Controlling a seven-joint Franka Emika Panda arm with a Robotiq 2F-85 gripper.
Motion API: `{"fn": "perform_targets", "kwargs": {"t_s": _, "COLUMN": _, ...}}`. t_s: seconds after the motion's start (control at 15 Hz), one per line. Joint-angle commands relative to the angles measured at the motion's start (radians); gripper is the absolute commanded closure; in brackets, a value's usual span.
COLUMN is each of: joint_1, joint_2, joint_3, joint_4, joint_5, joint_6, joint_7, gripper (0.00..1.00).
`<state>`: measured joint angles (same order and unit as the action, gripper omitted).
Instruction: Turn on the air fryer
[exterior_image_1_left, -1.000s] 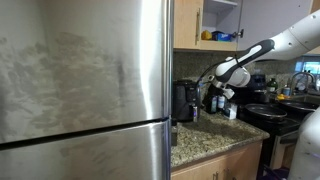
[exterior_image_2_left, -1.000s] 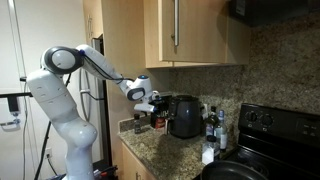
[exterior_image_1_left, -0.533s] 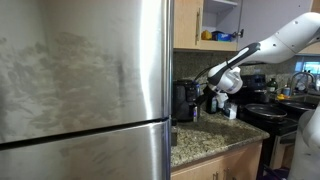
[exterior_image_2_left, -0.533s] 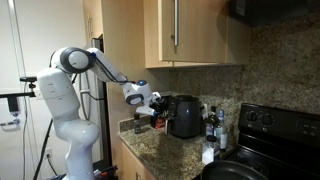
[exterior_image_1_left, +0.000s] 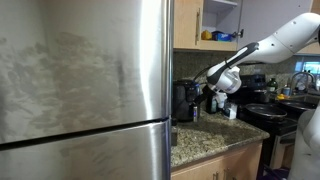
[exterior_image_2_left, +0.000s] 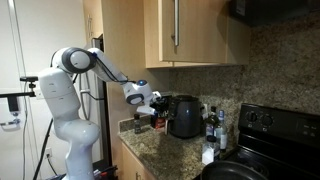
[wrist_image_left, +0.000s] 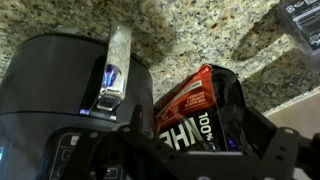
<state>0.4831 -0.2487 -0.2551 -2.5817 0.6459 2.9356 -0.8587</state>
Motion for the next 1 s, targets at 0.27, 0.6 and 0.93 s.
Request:
{"fn": "perform_targets", "kwargs": {"t_s": 0.27, "joint_1": 0.142, "joint_2": 0.017, "joint_3": -0.103, "joint_4": 0.070, "joint_5": 0.194, "joint_6": 0.030, "joint_7": -0.253, "gripper": 0.00}}
{"fn": "perform_targets", "kwargs": {"t_s": 0.6, "joint_1": 0.160, "joint_2": 0.027, "joint_3": -0.117, "joint_4": 0.084, "joint_5": 0.205, "joint_6": 0.036, "joint_7": -0.267, "gripper": 0.00}}
{"fn": "perform_targets", "kwargs": {"t_s": 0.93, "joint_1": 0.338, "joint_2": 0.003, "joint_3": -0.213, "joint_4": 0.059, "joint_5": 0.618, "joint_6": 0.304, "joint_7": -0.529, "gripper": 0.00}}
